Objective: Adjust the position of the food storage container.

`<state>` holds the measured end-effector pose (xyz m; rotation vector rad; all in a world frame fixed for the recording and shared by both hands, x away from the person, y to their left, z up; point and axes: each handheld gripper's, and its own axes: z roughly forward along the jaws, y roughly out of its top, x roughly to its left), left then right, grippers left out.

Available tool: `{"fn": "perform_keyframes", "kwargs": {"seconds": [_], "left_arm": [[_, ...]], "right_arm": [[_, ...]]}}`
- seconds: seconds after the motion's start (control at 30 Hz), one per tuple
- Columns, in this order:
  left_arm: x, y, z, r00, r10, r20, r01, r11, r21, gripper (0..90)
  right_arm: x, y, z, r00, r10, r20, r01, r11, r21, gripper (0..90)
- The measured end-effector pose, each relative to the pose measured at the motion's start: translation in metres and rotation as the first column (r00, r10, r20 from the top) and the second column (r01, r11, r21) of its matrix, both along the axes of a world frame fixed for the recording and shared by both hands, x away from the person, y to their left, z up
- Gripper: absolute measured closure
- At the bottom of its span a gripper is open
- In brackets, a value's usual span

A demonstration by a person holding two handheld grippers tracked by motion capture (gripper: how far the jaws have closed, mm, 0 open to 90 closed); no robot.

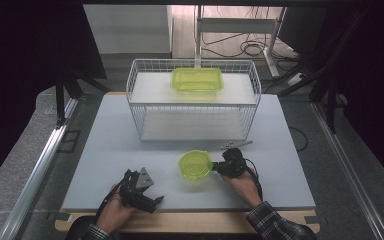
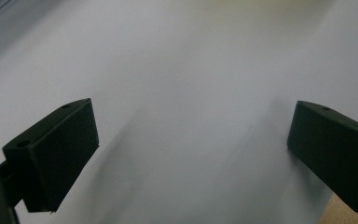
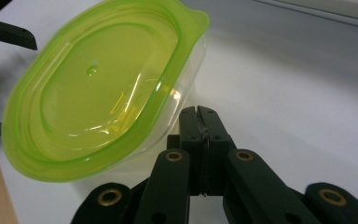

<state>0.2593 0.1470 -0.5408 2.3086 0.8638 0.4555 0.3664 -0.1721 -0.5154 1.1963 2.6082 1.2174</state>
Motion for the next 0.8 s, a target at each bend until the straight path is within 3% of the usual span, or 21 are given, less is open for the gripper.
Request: {"fn": "perform_keyframes", "kwargs": {"seconds": [0.23,0.43,0.57,0.6,0.8], "left_arm": [[0.000,0.001,0.001,1.0000,0.003,0.000,-0.003,1.0000,-0.005,1.6],[0.000,0.003,0.003,0.9999,0.017,0.002,-0.017,0.9997,-0.020,1.6],[0.000,0.004,0.004,0.9997,0.026,0.001,-0.026,0.9992,-0.030,1.7],[0.000,0.005,0.005,0.9994,0.034,-0.001,-0.034,0.9986,-0.039,1.7],[0.000,0.006,0.006,0.9993,0.038,-0.005,-0.038,0.9981,-0.048,1.8]], "right_arm": [[-0.001,-0.006,0.005,0.9978,-0.020,0.064,0.024,0.9977,-0.064,87.2],[-0.006,-0.020,0.014,0.9924,-0.042,0.116,0.050,0.9967,-0.065,79.7],[-0.010,-0.025,0.019,0.9910,-0.041,0.127,0.048,0.9971,-0.059,74.6],[-0.013,-0.029,0.022,0.9885,-0.028,0.149,0.038,0.9971,-0.066,70.1],[-0.020,-0.036,0.027,0.9848,-0.006,0.174,0.018,0.9973,-0.071,53.6]]}}
